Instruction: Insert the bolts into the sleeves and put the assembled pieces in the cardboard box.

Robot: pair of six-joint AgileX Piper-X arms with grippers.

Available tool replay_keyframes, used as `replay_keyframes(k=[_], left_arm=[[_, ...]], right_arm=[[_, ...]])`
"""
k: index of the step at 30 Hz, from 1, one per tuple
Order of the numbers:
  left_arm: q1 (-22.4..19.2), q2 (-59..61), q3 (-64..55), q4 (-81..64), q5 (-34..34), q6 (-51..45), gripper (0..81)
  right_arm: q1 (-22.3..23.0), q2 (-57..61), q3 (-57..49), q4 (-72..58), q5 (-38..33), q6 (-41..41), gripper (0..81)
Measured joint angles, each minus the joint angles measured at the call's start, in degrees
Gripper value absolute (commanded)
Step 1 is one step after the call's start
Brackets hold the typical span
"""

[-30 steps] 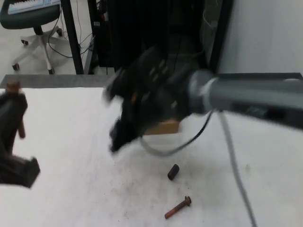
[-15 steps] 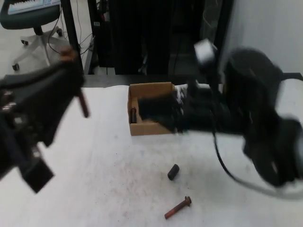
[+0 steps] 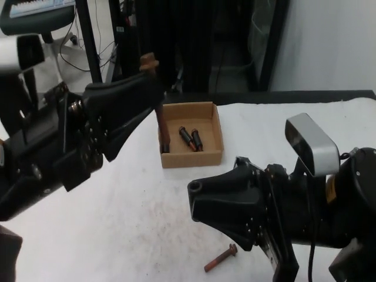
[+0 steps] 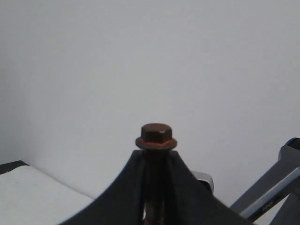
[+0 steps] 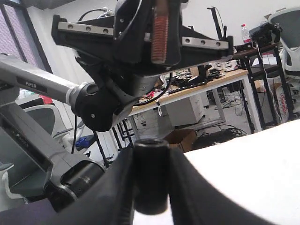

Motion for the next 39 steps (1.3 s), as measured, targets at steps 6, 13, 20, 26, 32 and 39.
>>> replay_keyframes(k=[6,13,20,26,32,39], left_arm=[[0.0,0.87,0.0,-2.01,3.79,-2.63,0.2],[0.0,0.87,0.0,0.56,7.94,-1.97,0.2],[0.0,0.87,0.0,4.99,7.93,2.92,0.2],[0.0,0.87,0.0,4.87,6.83,4.29,0.2],[0.0,0.87,0.0,4.87,6.43,4.51,0.2],[-0.15,0.87,0.0,4.57,6.43,4.94,0.2]], right_arm=[[0.1,0.0,0.0,3.19,2.76,-1.51,0.8],[1.3,0.0,-2.42,9.17,3.86,-1.51,0.8],[2.71,0.0,-6.59,10.44,3.86,-0.73,0.8],[2.75,0.0,-7.0,11.18,3.63,-0.05,0.8],[3.55,0.0,-7.17,11.34,3.75,0.18,0.8],[3.97,0.11,-7.41,11.76,2.93,0.3,0.8]])
